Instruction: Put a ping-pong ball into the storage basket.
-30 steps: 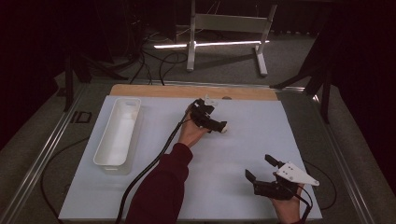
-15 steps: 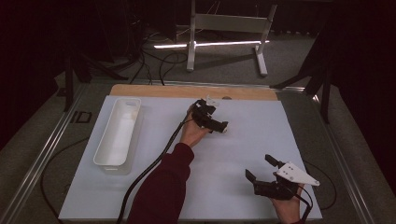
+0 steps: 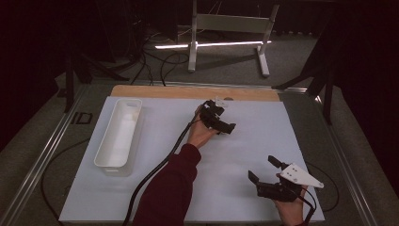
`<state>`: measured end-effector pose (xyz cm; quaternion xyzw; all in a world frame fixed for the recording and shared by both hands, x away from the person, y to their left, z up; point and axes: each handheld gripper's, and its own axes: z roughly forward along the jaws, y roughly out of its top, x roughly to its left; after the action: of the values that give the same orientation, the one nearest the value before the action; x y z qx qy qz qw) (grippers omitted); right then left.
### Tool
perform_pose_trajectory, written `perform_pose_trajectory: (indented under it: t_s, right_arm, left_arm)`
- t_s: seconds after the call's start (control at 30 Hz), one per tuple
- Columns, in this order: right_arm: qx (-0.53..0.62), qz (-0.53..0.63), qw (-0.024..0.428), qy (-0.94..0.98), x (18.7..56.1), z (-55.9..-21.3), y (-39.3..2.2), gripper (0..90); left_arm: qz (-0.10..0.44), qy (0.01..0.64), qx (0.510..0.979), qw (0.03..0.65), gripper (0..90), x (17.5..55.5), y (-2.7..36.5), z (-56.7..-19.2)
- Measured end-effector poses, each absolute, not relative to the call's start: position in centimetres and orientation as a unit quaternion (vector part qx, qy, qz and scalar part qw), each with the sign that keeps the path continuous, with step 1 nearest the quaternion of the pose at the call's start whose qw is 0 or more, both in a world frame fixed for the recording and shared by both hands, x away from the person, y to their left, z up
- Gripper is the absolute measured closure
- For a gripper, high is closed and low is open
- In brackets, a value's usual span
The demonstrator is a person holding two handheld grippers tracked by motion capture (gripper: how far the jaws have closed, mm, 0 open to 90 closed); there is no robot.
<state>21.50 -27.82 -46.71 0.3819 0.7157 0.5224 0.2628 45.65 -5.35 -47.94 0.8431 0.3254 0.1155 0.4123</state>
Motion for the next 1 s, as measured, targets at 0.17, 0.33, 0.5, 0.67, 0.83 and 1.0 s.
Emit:
perform_pose_trajectory:
  t_s: [0.17,0.33,0.5,0.67,0.83,1.0]
  right_arm:
    - [0.382,0.523,0.263,0.716,21.5,-46.7,-27.8,8.1]
    - [0.382,0.523,0.262,0.715,21.5,-46.7,-27.8,8.0]
    - [0.383,0.523,0.262,0.715,21.5,-46.7,-27.7,8.1]
    - [0.381,0.523,0.262,0.715,21.5,-46.7,-27.7,8.1]
    - [0.382,0.524,0.262,0.715,21.5,-46.7,-27.7,8.1]
    - [0.382,0.524,0.262,0.715,21.5,-46.7,-27.7,8.0]
  left_arm:
    - [0.119,0.331,0.842,0.41,0.3,45.8,-5.5,-48.2]
    - [0.116,0.333,0.844,0.404,0.3,46.0,-5.7,-48.6]
    - [0.104,0.335,0.849,0.396,0.3,46.1,-6.0,-49.0]
    - [0.093,0.342,0.852,0.386,0.8,46.3,-6.3,-49.5]
    - [0.091,0.355,0.855,0.367,4.5,46.5,-6.4,-50.2]
    - [0.085,0.357,0.859,0.356,7.5,46.6,-6.6,-50.6]
